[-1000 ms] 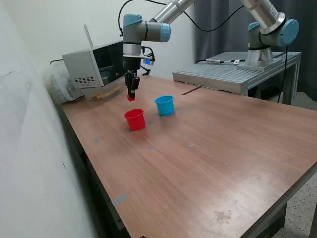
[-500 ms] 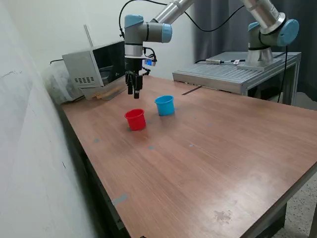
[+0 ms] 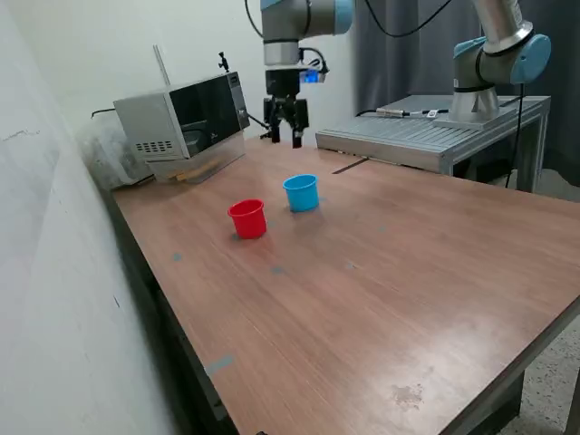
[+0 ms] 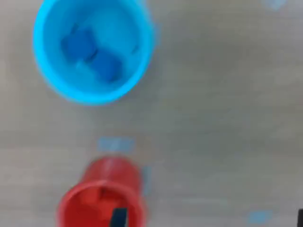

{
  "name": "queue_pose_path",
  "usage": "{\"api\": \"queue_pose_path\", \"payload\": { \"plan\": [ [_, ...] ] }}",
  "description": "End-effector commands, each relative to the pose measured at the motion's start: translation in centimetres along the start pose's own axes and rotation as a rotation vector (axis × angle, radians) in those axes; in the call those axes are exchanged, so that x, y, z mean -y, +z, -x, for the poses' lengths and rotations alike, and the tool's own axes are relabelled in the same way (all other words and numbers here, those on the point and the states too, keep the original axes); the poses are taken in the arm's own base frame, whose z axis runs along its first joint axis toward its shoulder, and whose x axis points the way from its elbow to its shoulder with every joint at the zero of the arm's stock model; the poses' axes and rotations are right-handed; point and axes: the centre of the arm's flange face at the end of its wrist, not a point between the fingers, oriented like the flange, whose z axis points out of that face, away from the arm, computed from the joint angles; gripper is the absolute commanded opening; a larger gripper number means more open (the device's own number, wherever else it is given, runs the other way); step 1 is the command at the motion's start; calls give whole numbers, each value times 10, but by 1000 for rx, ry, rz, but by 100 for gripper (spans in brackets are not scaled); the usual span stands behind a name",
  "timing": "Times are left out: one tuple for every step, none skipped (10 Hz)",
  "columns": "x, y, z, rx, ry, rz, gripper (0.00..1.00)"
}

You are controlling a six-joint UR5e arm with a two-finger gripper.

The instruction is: Place red objects in the red bin, and blue objects in the blue bin.

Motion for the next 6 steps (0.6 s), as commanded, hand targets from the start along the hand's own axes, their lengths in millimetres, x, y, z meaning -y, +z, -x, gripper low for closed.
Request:
{"api": "queue_pose_path", "payload": {
  "plan": [
    [82,-94,-74,-26,-42,-81,100],
    [114,-129,-97,-30,-27,-117,100],
    [141,-153,-117,-32,-12,-158,100],
    [167,-171,-129,-25,5,-224,100],
    [190,-183,-138,5,-5,-292,100],
    [217,-188,-165,10,-73,-358,100]
  ]
}}
